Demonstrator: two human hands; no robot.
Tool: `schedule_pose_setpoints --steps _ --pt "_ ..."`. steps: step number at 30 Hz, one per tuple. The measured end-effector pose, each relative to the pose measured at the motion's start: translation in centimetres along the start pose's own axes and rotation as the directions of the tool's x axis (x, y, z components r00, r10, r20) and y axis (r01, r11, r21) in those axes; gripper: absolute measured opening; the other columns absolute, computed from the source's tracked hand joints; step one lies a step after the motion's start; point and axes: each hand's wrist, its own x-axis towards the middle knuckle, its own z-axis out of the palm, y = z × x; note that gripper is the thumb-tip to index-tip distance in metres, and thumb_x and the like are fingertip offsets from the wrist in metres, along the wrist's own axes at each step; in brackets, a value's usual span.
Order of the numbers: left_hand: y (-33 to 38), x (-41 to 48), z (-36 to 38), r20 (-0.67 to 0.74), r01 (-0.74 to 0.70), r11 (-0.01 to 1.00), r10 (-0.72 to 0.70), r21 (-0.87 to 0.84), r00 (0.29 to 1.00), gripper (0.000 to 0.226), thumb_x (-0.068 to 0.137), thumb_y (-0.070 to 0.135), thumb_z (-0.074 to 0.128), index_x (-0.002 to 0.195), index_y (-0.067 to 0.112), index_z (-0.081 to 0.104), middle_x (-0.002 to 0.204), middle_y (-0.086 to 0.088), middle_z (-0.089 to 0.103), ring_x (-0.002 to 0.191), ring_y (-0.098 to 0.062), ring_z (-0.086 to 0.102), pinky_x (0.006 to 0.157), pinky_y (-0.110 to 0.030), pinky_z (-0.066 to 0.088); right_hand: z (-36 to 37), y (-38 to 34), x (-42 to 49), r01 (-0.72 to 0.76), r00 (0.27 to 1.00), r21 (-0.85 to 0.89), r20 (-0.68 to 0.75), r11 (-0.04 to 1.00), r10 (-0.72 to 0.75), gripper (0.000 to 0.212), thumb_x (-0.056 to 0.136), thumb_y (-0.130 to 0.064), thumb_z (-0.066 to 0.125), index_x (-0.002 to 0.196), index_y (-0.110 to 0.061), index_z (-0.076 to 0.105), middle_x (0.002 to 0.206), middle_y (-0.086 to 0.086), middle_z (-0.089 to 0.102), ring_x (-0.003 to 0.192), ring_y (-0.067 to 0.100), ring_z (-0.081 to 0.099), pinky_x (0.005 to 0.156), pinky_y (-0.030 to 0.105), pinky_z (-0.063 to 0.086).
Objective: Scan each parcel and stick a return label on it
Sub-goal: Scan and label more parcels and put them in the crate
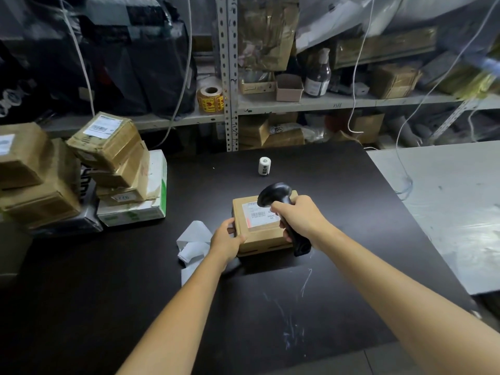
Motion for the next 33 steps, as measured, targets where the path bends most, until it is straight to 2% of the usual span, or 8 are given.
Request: schedule_pose_setpoints --steps 6,9,11,14,23,27,30,33 --pt "-0.5 0.6 0.0 0.02 0.008 0.997 -0.007 -0.074 1.0 0.062 0.086 0.009 0.071 0.14 0.021 0.044 0.129 -0.002 0.057 0.117 -0.026 0.058 0.099 -0.048 0.05 -1.9 2.8 1.3 0.041 0.989 -0.005 -0.145 0.999 -0.041 0.036 0.079 -0.034 0.066 0.103 -0.009 0.054 0.08 0.01 0.067 0.048 0.02 0.06 0.052 0.033 0.053" --pt "-0.6 1.0 0.1 0.018 0.017 0.996 -0.015 -0.083 1.0 0.062 0.085 0.009 0.072 0.139 0.022 0.045 0.129 -0.002 0.057 0.117 -0.026 0.058 0.099 -0.048 0.05 -4.6 5.8 2.4 0.003 0.961 0.008 -0.276 1.0 0.0 0.025 0.085 -0.029 0.064 0.1 -0.01 0.059 0.085 0.008 0.069 0.067 0.028 0.065 0.07 0.044 0.056" --pt "-0.9 1.1 0.1 0.014 0.012 0.997 -0.01 -0.08 1.0 0.061 0.085 0.01 0.072 0.139 0.022 0.045 0.129 -0.001 0.057 0.117 -0.026 0.057 0.099 -0.048 0.051 -6.3 8.0 3.1 -0.006 0.943 -0.015 -0.333 1.0 0.0 0.013 0.086 -0.024 0.064 0.093 -0.014 0.063 0.079 0.005 0.065 0.072 0.026 0.06 0.068 0.039 0.051" --pt "-0.9 1.1 0.2 0.015 0.01 0.998 -0.009 -0.064 1.0 0.059 0.087 0.012 0.071 0.139 0.024 0.045 0.13 0.001 0.056 0.12 -0.023 0.055 0.1 -0.047 0.05 -8.7 11.0 4.4 -0.043 0.918 -0.04 -0.395 0.998 0.024 0.013 0.088 -0.018 0.064 0.098 -0.009 0.064 0.082 0.005 0.064 0.075 0.024 0.058 0.07 0.036 0.045" --pt "-0.9 0.7 0.5 0.005 0.04 0.989 -0.04 -0.142 0.999 0.061 0.089 0.01 0.069 0.142 0.028 0.046 0.13 0.007 0.056 0.12 -0.019 0.056 0.1 -0.046 0.05 -10.7 16.2 8.1 -0.235 0.942 -0.099 -0.27 0.967 0.201 0.025 0.092 -0.013 0.068 0.11 0.004 0.063 0.095 0.018 0.067 0.092 0.035 0.065 0.084 0.041 0.051" --pt "-1.2 0.7 0.5 0.015 0.043 0.98 -0.041 -0.193 0.999 0.061 0.087 0.012 0.071 0.142 0.028 0.047 0.122 0.014 0.057 0.118 -0.016 0.057 0.101 -0.043 0.05 -10.0 17.1 8.6 -0.253 0.947 -0.061 -0.222 0.966 0.234 0.022 0.092 -0.013 0.068 0.107 0.003 0.065 0.081 0.007 0.066 0.075 0.025 0.064 0.064 0.034 0.051" --pt "-1.3 0.9 0.4 0.015 0.045 0.98 -0.043 -0.193 0.999 0.059 0.087 0.012 0.07 0.14 0.028 0.048 0.12 0.013 0.059 0.115 -0.015 0.059 0.1 -0.043 0.05 -10.6 16.9 8.7 -0.292 0.937 -0.212 -0.257 0.933 0.235 0.027 0.091 -0.024 0.068 0.101 0.002 0.066 0.091 0.014 0.066 0.091 0.033 0.065 0.076 0.038 0.052" --pt "-1.3 0.7 0.2 0.017 0.072 0.991 -0.07 -0.113 0.997 0.052 0.087 0.018 0.07 0.135 0.027 0.052 0.112 0.006 0.062 0.107 -0.019 0.063 0.097 -0.044 0.053 -11.6 15.5 8.2 -0.325 0.922 -0.352 -0.324 0.878 0.211 0.025 0.089 -0.023 0.066 0.1 0.0 0.064 0.094 0.017 0.066 0.097 0.036 0.064 0.075 0.035 0.047"
